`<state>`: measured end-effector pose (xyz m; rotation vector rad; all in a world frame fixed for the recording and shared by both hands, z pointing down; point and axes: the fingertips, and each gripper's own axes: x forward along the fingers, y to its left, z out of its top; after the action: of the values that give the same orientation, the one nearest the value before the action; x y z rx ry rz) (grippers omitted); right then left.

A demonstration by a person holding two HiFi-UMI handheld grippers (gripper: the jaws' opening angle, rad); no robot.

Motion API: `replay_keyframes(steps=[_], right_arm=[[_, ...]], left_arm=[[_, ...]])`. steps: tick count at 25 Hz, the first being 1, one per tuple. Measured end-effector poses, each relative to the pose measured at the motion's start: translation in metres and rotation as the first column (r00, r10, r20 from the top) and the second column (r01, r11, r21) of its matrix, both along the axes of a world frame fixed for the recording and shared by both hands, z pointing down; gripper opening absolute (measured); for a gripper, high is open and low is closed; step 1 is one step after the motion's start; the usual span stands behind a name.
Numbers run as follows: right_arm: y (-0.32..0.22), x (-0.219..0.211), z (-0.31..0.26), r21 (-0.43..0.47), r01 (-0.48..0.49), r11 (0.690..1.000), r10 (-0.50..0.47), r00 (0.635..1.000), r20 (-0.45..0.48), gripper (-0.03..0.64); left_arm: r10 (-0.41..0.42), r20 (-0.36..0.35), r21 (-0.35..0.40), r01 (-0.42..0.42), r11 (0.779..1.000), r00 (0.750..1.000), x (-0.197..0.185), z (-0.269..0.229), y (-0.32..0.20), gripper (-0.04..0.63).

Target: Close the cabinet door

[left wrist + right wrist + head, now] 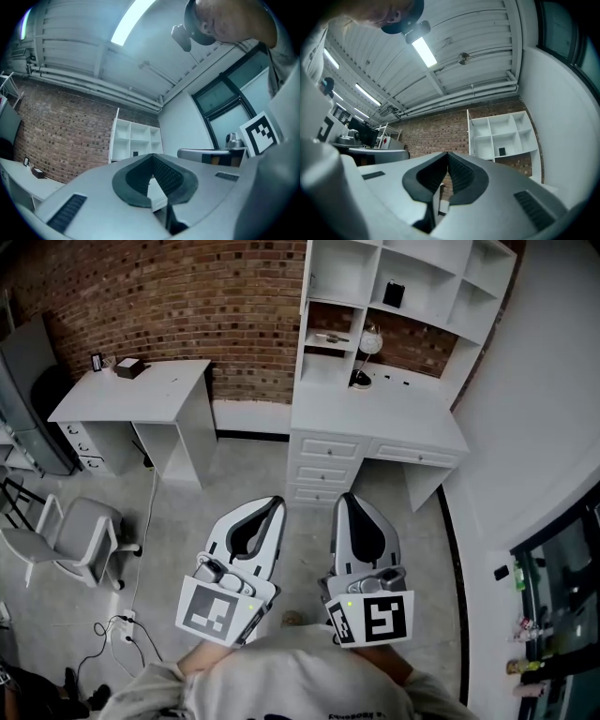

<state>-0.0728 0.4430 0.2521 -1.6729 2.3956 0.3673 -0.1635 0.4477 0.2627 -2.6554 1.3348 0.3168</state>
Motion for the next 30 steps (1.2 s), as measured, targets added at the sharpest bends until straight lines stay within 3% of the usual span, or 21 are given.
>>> replay_keyframes(steps=[10,18,30], right_arm=[[-0.076,0.024,-0.007,0.027,0.039,0.999,-0.039,0.999,-0.007,0.020],[-0.104,0.030,0.008,-0.010,0.041,0.999,-0.042,0.999,-0.010,0.020],[-0.183,0.033,0.011,-0.021,0.010,1.000,-0.011,0.999,-0.041,0.020]], left_arm=[[-0.038,-0.007,0.020,0.038,0.999,0.999,0.024,-0.006,-0.073,0.008],[-0.075,0.011,-0.001,0.075,0.997,0.997,0.025,0.004,-0.104,0.007],[-0.042,0.017,-0.004,0.042,0.999,0.999,0.032,0.007,-0.189,0.008]])
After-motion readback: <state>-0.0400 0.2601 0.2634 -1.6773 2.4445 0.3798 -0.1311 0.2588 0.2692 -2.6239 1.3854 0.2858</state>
